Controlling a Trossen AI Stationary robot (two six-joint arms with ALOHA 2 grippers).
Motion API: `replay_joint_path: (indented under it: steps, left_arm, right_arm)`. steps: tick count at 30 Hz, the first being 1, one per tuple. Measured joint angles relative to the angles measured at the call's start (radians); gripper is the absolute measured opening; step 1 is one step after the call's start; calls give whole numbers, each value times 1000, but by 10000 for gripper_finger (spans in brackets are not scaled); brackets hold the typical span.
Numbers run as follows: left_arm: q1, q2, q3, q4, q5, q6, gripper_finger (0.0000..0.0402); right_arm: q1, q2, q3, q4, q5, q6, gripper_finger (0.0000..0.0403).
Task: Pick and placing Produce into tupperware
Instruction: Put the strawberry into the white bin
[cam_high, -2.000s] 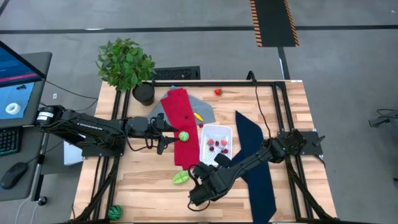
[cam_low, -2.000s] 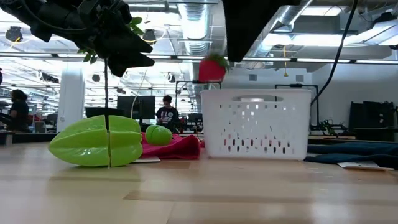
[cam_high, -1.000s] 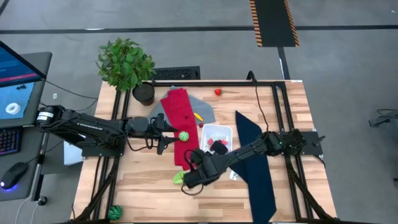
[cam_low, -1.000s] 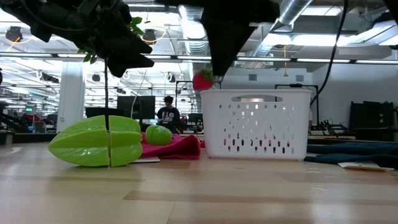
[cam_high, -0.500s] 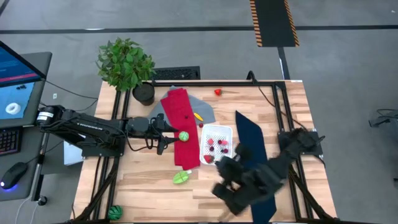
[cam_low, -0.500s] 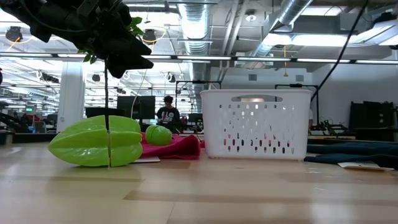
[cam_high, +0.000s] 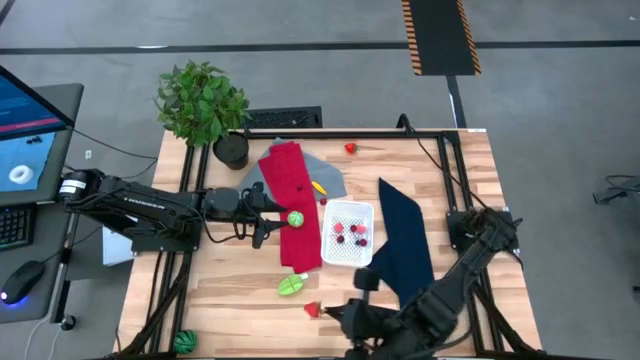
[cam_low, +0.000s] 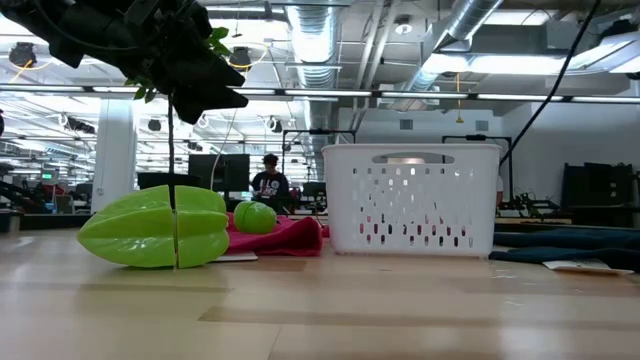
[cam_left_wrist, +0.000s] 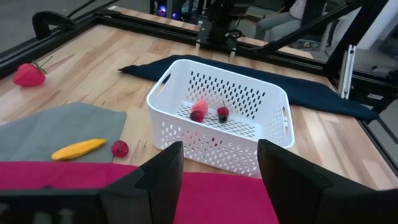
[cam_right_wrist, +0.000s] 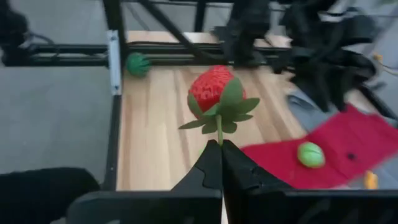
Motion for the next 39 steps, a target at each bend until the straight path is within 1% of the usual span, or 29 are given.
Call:
replay_joint_path:
  steps: [3,6,7,8,12,13,16,17,18,21,22,23,26,27,28,30,31,33,35,37,39]
  left_arm:
    - [0,0,0,0,0,4,196]
    - [0,0,0,1,0,4,196]
    - [0,0,0,0,0,4,196]
    - [0,0,0,0,1,4,196]
    - [-6,0,0,-14,2,3,196]
    - [-8,0,0,-21,2,4,196]
    - [-10,0,0,-23,3,4,196]
    - [-10,0,0,-23,5,4,196]
    - [-10,0,0,-23,5,4,196]
    - [-11,0,0,-33,9,4,196]
    - [-11,0,0,-42,9,3,196]
    - [-11,0,0,-50,8,3,196]
    - [-11,0,0,-48,1,4,196]
    - [-11,0,0,-47,1,4,196]
    - [-11,0,0,-47,1,4,196]
    - [-11,0,0,-47,1,4,196]
    - [-11,0,0,-47,1,4,196]
    - [-11,0,0,-45,-1,4,196]
    - [-11,0,0,-36,-12,4,196]
    - [-11,0,0,-39,-33,4,196]
    - [-11,0,0,-43,-47,5,196]
  right_arm:
    - [-34,-4,-62,136,-68,-119,13]
    - [-84,-10,-94,282,-213,-258,13]
    - [-102,-11,-99,299,-263,-285,13]
    - [-119,-11,-103,299,-290,-295,13]
    - [-176,-49,-167,313,-349,-319,13]
    - [-189,-70,-203,361,-382,-336,13]
    - [-236,-150,-356,537,-536,-392,13]
    - [-252,-181,-413,586,-559,-400,13]
    - [-264,-218,-473,615,-563,-403,13]
    - [-282,-351,-642,674,-509,-375,13]
    - [-283,-398,-701,704,-509,-373,13]
    - [-282,-450,-767,745,-521,-372,13]
    - [-271,-602,-978,964,-582,-399,13]
    - [-270,-660,-1041,993,-579,-393,13]
    - [-272,-714,-1102,1012,-553,-373,13]
    - [-279,-809,-1203,1019,-440,-313,13]
    - [-281,-848,-1251,1018,-375,-282,13]
    - [-282,-897,-1315,1024,-306,-226,13]
    - [-283,-919,-1346,1014,-237,-173,15]
    - [-286,-913,-1359,979,-174,-118,17]
    - [-308,-884,-1362,940,-157,-80,15]
